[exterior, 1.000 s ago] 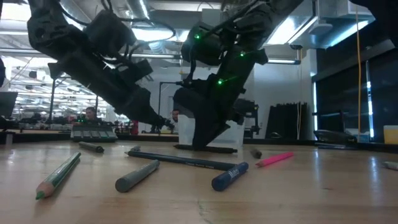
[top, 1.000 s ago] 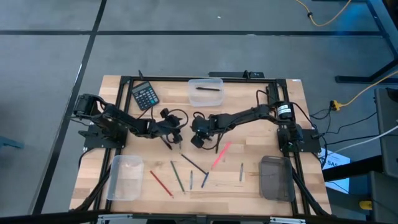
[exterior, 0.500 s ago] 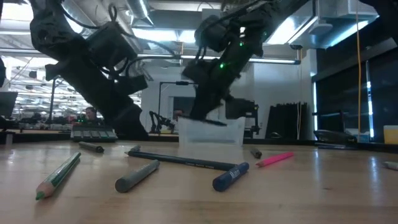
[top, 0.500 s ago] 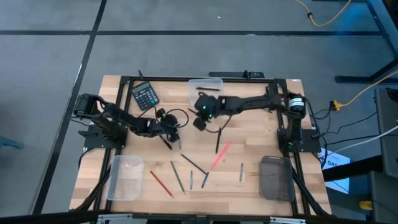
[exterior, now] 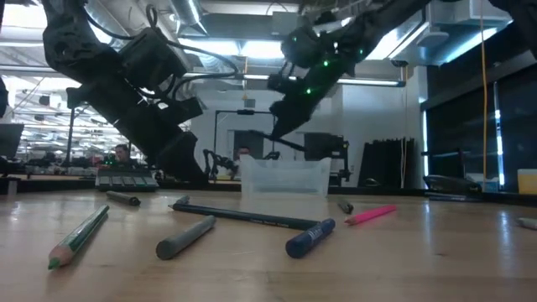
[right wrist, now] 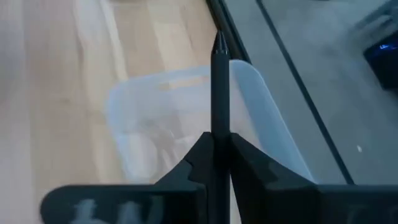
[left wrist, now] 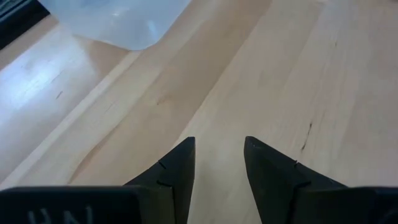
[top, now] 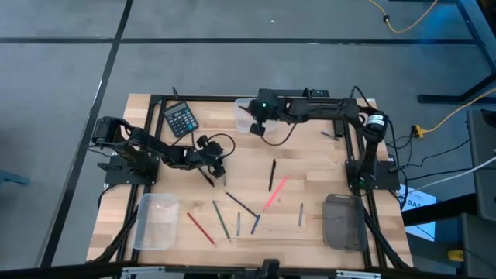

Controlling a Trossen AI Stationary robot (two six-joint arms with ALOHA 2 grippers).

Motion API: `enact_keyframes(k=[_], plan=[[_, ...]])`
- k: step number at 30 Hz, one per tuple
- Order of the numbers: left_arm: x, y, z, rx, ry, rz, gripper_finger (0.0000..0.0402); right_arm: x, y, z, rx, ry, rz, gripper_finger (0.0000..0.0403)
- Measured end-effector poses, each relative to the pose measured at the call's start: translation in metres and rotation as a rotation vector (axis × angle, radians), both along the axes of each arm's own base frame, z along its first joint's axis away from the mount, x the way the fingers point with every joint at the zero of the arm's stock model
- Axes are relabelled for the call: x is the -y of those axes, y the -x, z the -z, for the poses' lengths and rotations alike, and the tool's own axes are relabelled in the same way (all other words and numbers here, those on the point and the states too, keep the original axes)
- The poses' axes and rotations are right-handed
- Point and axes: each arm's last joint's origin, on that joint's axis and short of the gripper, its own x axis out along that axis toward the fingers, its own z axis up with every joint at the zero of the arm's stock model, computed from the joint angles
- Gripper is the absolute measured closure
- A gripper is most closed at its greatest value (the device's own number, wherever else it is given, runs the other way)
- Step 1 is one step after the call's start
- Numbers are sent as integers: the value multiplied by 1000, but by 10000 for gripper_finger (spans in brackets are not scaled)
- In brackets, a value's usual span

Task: Sort crayons/erasers/pens/pencils in bins
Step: Put the middle black pen into the top transparent bin

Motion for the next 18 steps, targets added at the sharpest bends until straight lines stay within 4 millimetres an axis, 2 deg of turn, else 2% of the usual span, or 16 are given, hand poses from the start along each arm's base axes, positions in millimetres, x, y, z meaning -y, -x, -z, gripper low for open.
enact_keyframes(k=[5, 8, 11, 14, 18], plan=[[0, -1, -1, -1, -16, 16, 269, 29, 13, 6, -34, 11, 28, 351], [0, -1, -1, 1, -19, 15, 269, 40, 12, 14, 27, -51, 85, 346], [0, -1, -1, -1, -18, 16, 269, 43, 8, 30, 24, -95, 53, 346], [2, -1, -1, -2, -16, 26, 269, 42, 5, 42, -40, -53, 12, 348], [2, -1, -1, -5, -21, 31, 269, 42, 5, 45, -83, -20, -24, 343]])
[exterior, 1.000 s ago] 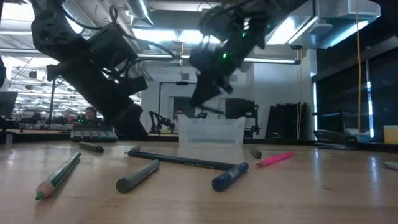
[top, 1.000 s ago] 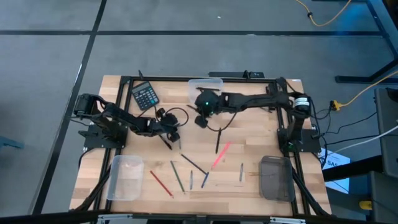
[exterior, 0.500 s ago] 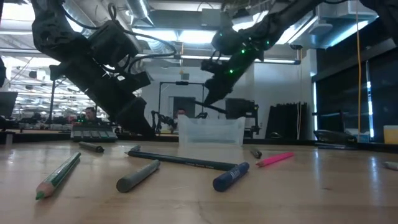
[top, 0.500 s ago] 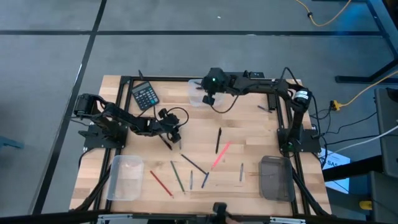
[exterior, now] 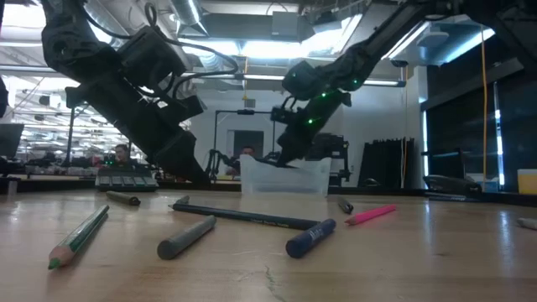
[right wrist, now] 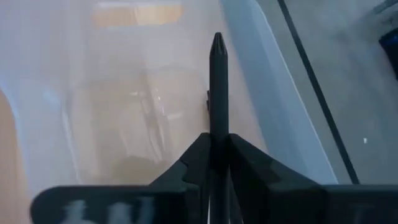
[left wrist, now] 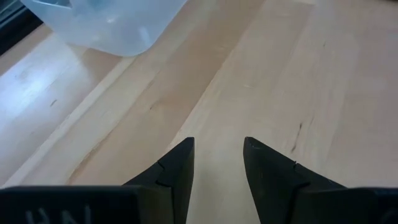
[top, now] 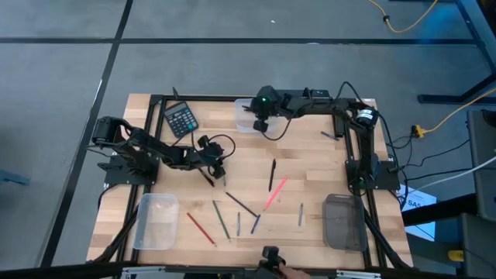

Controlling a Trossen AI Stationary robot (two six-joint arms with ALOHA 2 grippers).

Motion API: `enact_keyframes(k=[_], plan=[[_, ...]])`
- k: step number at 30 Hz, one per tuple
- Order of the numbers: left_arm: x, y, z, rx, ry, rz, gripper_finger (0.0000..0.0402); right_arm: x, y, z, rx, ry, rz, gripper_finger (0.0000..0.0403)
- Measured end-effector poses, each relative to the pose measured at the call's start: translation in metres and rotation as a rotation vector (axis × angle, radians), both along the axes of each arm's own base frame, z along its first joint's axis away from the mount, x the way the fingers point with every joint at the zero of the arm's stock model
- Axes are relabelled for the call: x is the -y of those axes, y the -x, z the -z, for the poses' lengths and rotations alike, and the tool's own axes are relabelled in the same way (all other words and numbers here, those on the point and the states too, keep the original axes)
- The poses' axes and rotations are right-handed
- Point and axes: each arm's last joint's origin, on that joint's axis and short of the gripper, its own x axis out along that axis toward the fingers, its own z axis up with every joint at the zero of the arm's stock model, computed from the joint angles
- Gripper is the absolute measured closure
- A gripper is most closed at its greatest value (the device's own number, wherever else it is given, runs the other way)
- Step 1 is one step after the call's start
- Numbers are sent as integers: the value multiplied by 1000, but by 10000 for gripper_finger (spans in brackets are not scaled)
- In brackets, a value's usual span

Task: Sort crayons/erasers/pens/pencils in bins
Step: Put the middle black pen into the top transparent bin, then put the right black pen into the top transparent bin

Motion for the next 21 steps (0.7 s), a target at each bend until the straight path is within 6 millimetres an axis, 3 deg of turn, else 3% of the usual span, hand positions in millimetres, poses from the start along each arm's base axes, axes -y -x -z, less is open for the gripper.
enact_keyframes(k=[6, 11, 14, 16, 19, 21], plan=[[0, 0, 0, -3, -10, 4, 269, -2, 0, 1, 13, -50, -8, 329], [0, 0, 0, -2, -8, 1, 269, -5, 1, 6, -14, -72, 39, 294], [0, 0, 0, 1, -8, 1, 269, -11, -1, -6, -11, -15, 127, 268], [0, -1, -1, 6, -9, 1, 269, -20, -9, -34, 9, 45, 160, 253], [-3, -1, -2, 20, -20, -11, 269, -44, -19, -98, 13, 102, 164, 236], [-5, -1, -2, 19, -24, -17, 269, -62, -19, -131, -27, 88, 141, 231]])
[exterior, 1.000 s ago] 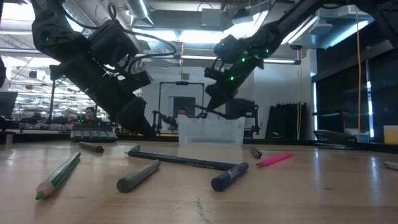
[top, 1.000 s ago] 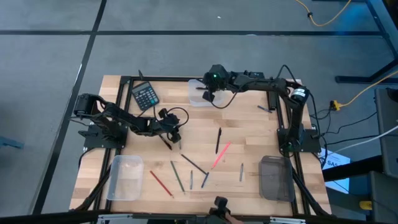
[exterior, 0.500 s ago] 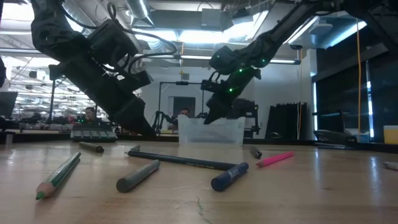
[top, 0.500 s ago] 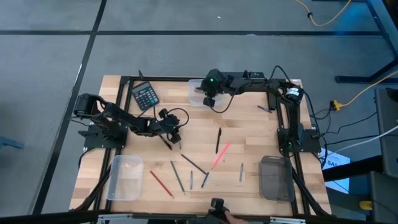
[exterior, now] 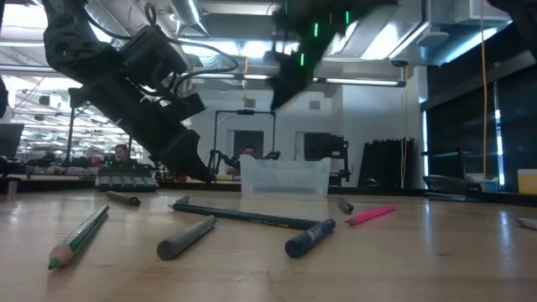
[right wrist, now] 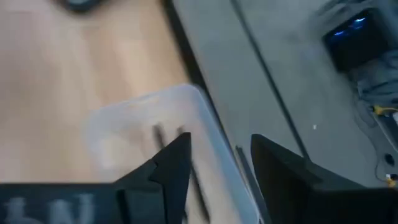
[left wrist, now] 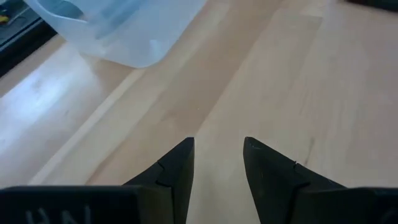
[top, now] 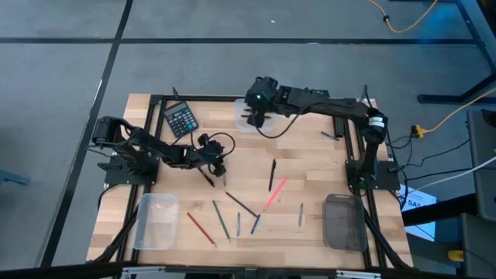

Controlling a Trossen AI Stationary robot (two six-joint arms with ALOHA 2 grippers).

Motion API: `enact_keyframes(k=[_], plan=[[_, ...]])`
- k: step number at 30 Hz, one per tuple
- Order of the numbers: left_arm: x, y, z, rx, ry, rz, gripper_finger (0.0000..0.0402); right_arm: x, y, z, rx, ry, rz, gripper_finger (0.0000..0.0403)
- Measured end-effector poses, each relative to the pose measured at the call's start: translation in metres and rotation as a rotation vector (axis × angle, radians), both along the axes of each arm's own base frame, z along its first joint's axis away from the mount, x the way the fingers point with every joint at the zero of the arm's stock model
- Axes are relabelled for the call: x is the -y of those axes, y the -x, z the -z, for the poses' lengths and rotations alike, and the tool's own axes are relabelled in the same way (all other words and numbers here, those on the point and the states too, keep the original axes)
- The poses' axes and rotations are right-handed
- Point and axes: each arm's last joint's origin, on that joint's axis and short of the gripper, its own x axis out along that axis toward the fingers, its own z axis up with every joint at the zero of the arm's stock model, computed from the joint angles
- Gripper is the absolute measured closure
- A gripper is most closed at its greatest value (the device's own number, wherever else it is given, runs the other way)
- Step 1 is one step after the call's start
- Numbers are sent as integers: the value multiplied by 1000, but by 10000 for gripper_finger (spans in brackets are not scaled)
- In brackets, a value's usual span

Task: Sort crayons/erasers/pens/pencils in bins
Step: Put the right black pen into the top transparent bin

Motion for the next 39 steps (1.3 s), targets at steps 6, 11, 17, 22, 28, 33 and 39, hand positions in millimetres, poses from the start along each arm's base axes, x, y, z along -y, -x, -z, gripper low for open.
enact_keyframes(k=[6, 11, 17, 22, 28, 33, 39], plan=[[4, -1, 1, -14, 28, 80, 269, -39, 12, 15, -190, -424, -247, 238], [11, -1, 1, -15, 25, 106, 269, -84, 22, 68, -407, -531, -403, 257], [11, -3, -1, 2, 7, 111, 269, -123, 41, 113, -717, -310, -643, 271], [6, -6, -6, 54, -18, 104, 269, -141, 42, 125, -771, -190, -870, 271], [5, -7, -7, 66, -19, 98, 269, -154, 41, 141, -725, -129, -1012, 272], [6, -7, -7, 66, -19, 103, 269, -159, 40, 155, -656, -55, -1067, 272], [8, -7, -7, 67, -13, 117, 269, -159, 44, 161, -669, -50, -1093, 282]])
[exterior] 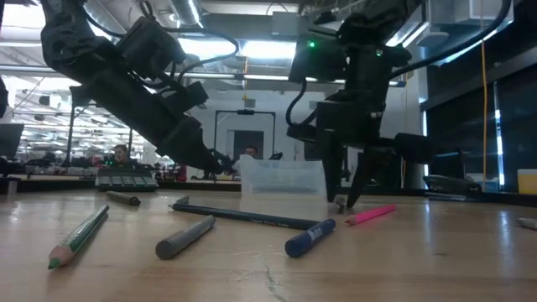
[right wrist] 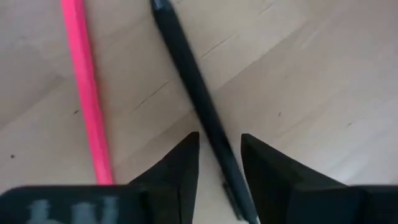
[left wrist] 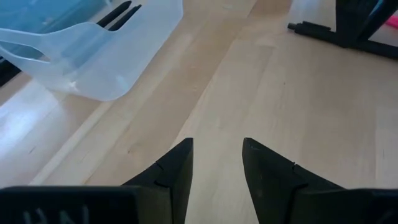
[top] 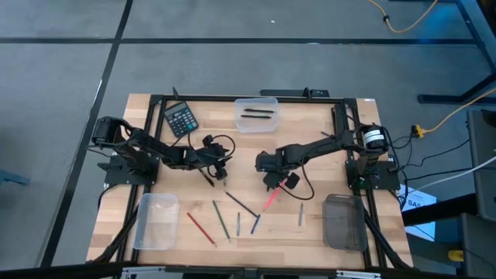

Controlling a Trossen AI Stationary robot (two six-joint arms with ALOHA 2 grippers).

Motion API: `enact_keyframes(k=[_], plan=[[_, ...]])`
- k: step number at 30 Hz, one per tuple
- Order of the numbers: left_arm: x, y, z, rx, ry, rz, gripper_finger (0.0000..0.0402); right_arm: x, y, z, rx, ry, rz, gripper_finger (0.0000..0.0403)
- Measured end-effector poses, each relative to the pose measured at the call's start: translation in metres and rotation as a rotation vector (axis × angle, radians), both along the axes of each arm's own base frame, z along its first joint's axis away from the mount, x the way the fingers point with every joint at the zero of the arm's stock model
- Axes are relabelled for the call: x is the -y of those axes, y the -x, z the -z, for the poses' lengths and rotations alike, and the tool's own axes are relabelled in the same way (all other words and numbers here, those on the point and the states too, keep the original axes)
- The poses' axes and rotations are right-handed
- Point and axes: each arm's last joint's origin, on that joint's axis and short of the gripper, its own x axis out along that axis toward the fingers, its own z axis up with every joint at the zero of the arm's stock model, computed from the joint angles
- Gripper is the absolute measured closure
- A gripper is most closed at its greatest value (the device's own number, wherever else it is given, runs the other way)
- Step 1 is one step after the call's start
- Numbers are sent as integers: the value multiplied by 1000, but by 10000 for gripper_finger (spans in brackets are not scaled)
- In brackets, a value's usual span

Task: Sort crayons/erasers/pens/pencils in bins
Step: Put the right black pen into the top transparent bin

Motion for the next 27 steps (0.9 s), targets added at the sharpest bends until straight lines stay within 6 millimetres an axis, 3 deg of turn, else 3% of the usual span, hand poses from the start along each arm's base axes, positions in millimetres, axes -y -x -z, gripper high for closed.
enact_keyframes(k=[7, 12, 17, 20, 23, 27], plan=[[0, 0, 0, 0, 4, 4, 269, 14, -4, 1, 39, -142, 37, 341], [0, 0, 0, 1, 7, 4, 269, 27, -11, 6, 84, -218, 256, 368], [0, 0, 0, 2, 13, 13, 269, 32, -16, -1, 86, -236, 400, 367], [-1, 0, 0, 4, 13, 9, 269, 35, -28, -23, 118, -197, 486, 361], [-1, 0, 0, 6, 15, 6, 269, 43, -37, -52, 149, -44, 531, 362], [0, -1, 0, 12, 21, 8, 269, 65, -51, -97, 280, 140, 623, 364]])
